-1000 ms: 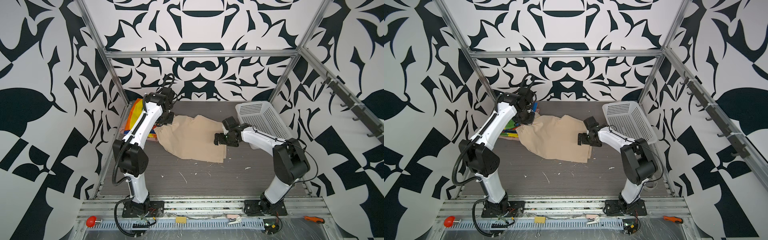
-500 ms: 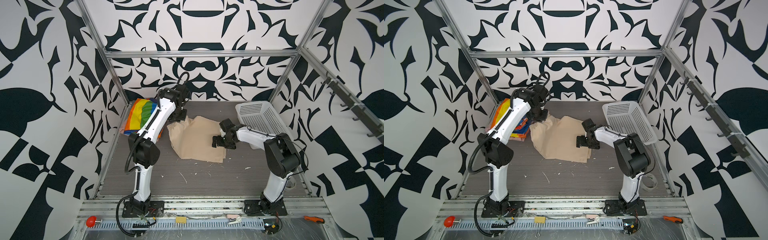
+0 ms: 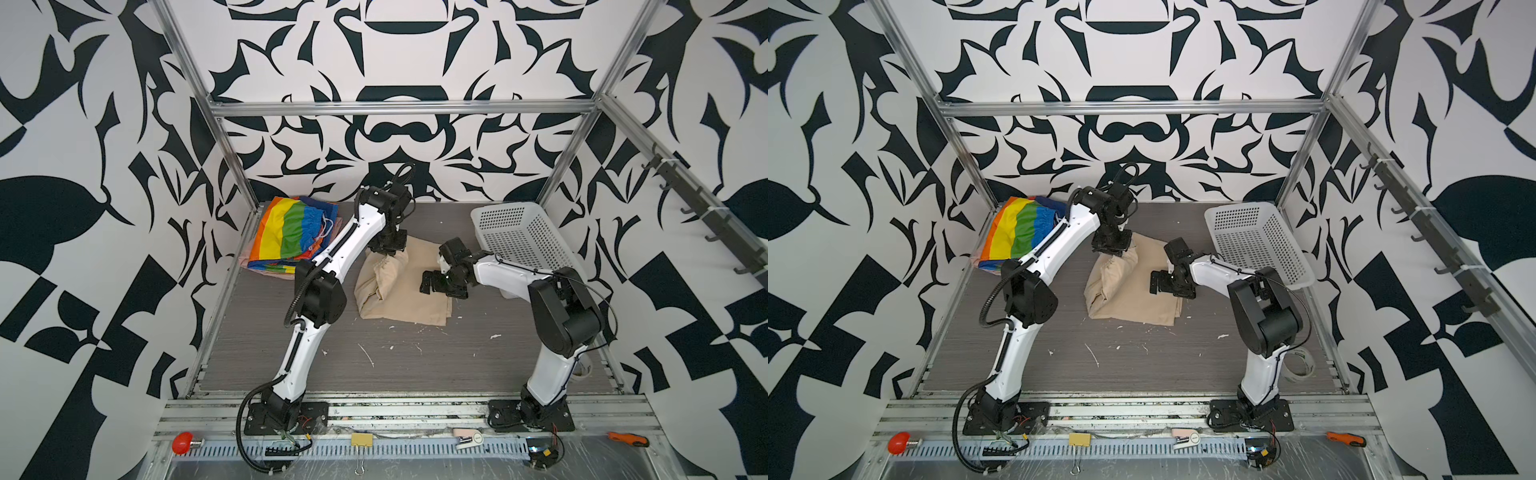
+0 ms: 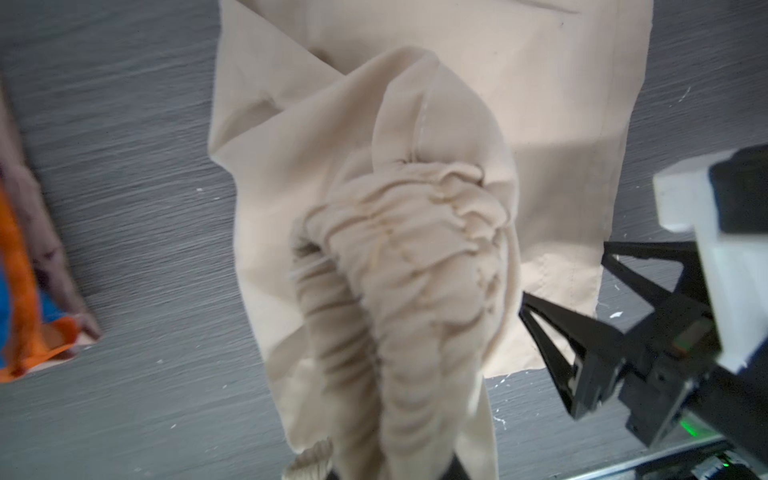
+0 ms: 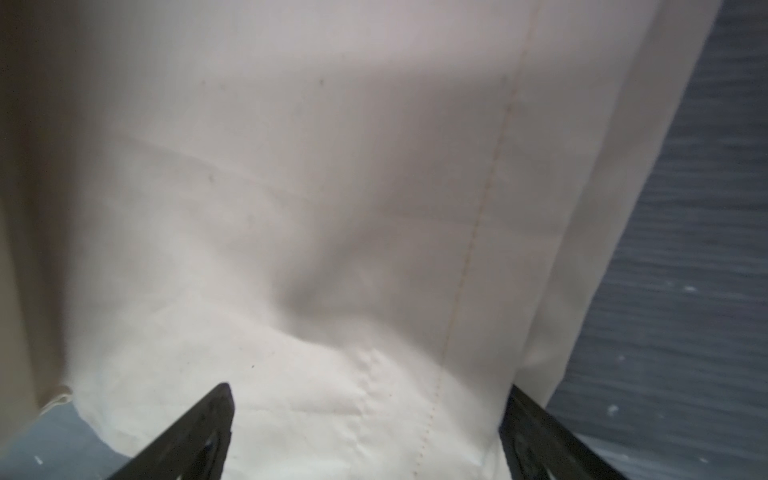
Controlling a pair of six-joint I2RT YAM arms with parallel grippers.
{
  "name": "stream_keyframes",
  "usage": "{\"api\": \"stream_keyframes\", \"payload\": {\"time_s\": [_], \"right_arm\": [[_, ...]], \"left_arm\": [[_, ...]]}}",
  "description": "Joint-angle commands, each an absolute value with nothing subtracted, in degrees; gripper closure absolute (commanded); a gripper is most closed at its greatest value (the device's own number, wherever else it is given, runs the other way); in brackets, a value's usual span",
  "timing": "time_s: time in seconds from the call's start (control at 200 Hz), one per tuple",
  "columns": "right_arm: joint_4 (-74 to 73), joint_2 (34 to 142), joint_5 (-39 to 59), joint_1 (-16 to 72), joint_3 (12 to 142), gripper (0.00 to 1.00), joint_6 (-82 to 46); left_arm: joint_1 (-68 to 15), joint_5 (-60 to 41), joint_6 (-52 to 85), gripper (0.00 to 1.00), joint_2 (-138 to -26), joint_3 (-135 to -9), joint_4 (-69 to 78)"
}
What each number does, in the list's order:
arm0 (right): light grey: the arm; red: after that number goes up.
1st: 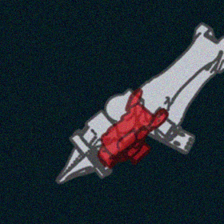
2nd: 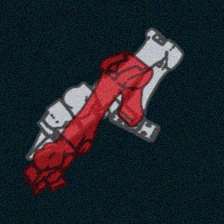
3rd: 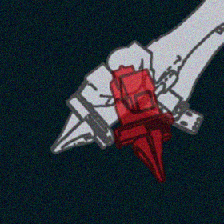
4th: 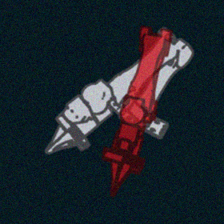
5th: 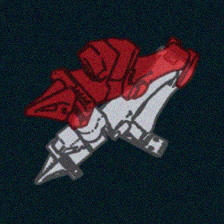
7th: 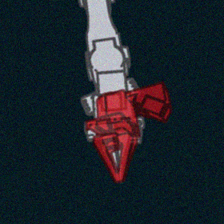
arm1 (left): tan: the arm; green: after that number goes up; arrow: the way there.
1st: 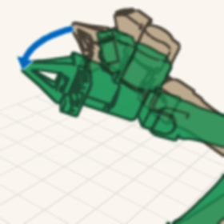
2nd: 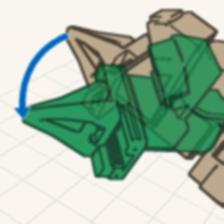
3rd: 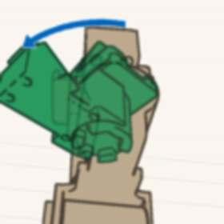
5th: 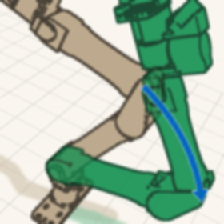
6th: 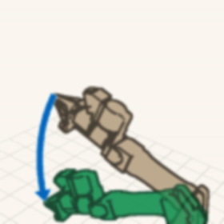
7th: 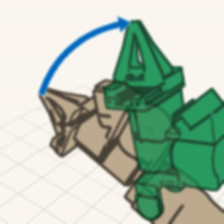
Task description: Fold and stack the shorts
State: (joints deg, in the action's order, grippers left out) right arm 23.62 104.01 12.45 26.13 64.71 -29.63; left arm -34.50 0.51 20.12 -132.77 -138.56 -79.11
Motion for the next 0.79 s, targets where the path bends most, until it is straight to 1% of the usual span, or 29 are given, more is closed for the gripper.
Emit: {"api": "stream_keyframes", "payload": {"time_s": [0.0, 0.03, 0.13, 0.165, 0.21, 0.29, 0.325, 0.345, 0.385, 0.405, 0.41, 0.42, 0.425, 0.43, 0.435, 0.445, 0.52, 0.59, 0.66, 0.725, 0.79], "right_arm": [[21.62, 101.3, 15.41, 26.46, 62.83, 0.0, -31.41], [21.24, 101.0, 15.71, 26.46, 62.48, 0.0, -31.62], [20.94, 99.76, 16.34, 26.37, 61.42, 0.0, -32.03], [20.84, 99.21, 16.51, 26.36, 61.15, 0.0, -32.18], [20.8, 98.44, 16.7, 26.29, 60.85, 0.0, -32.25], [21.01, 96.81, 17.37, 26.02, 60.0, 0.0, -32.46], [21.16, 95.79, 17.61, 25.81, 59.62, 0.0, -32.63], [21.28, 95.17, 17.72, 25.69, 59.39, 0.0, -32.69], [21.8, 93.54, 17.61, 25.28, 58.85, 0.0, -32.7], [22.06, 92.69, 17.47, 25.15, 58.59, 0.0, -32.72], [22.15, 92.44, 17.44, 25.1, 58.56, 0.0, -32.71], [22.32, 92.02, 17.34, 25.0, 58.45, 0.0, -32.7], [22.41, 91.8, 17.29, 24.93, 58.45, 0.0, -32.7], [22.46, 91.56, 17.21, 24.86, 58.45, 0.0, -32.7], [22.61, 91.35, 17.13, 24.82, 58.36, 0.0, -32.7], [22.81, 90.87, 17.01, 24.73, 58.34, 0.0, -32.7], [25.38, 87.67, 14.56, 24.34, 58.88, 0.0, -31.94], [29.05, 85.98, 10.53, 24.34, 61.07, 0.0, -30.62], [31.1, 85.51, 7.3, 24.89, 63.18, 0.0, -30.11], [31.5, 86.29, 4.55, 25.81, 65.0, 0.0, -29.84], [31.99, 88.39, 1.61, 27.06, 67.09, 0.0, -29.58]], "left_arm": [[-34.44, -5.29, 23.59, 0.98, -133.06, -134.46, -73.23], [-34.47, -6.65, 24.31, 0.96, -132.49, -132.82, -70.79], [-34.75, -11.2, 26.95, 0.95, -130.75, -127.71, -62.64], [-34.76, -12.77, 27.96, 0.91, -130.42, -126.61, -60.42], [-34.81, -14.54, 29.0, 0.82, -130.26, -125.83, -58.05], [-34.8, -20.04, 30.53, 0.77, -129.34, -124.04, -52.88], [-34.8, -21.95, 30.75, 0.73, -128.56, -123.43, -50.96], [-34.8, -22.36, 30.79, 0.67, -127.7, -123.05, -50.07], [-34.85, -22.26, 30.81, 0.46, -125.63, -122.07, -48.16], [-34.81, -22.28, 30.81, 0.33, -124.44, -121.38, -47.83], [-34.81, -22.3, 30.79, 0.31, -124.09, -121.24, -47.03], [-34.81, -22.25, 30.79, 0.17, -123.46, -120.9, -46.15], [-34.76, -22.24, 30.73, 0.13, -123.17, -120.7, -45.84], [-34.74, -22.24, 30.66, 0.06, -122.8, -120.56, -45.59], [-34.77, -22.28, 30.62, 0.03, -122.44, -120.35, -45.38], [-34.71, -22.25, 30.49, 0.0, -121.91, -119.98, -44.9], [-33.62, -21.98, 30.13, 0.01, -116.1, -116.07, -42.23], [-31.31, -22.9, 33.01, 0.01, -109.59, -107.31, -37.19], [-27.75, -27.2, 40.61, 0.01, -102.78, -93.37, -25.05], [-24.7, -31.87, 48.68, 0.01, -99.08, -81.43, -12.92], [-23.82, -33.67, 51.92, 0.01, -98.01, -74.88, -7.09]]}}
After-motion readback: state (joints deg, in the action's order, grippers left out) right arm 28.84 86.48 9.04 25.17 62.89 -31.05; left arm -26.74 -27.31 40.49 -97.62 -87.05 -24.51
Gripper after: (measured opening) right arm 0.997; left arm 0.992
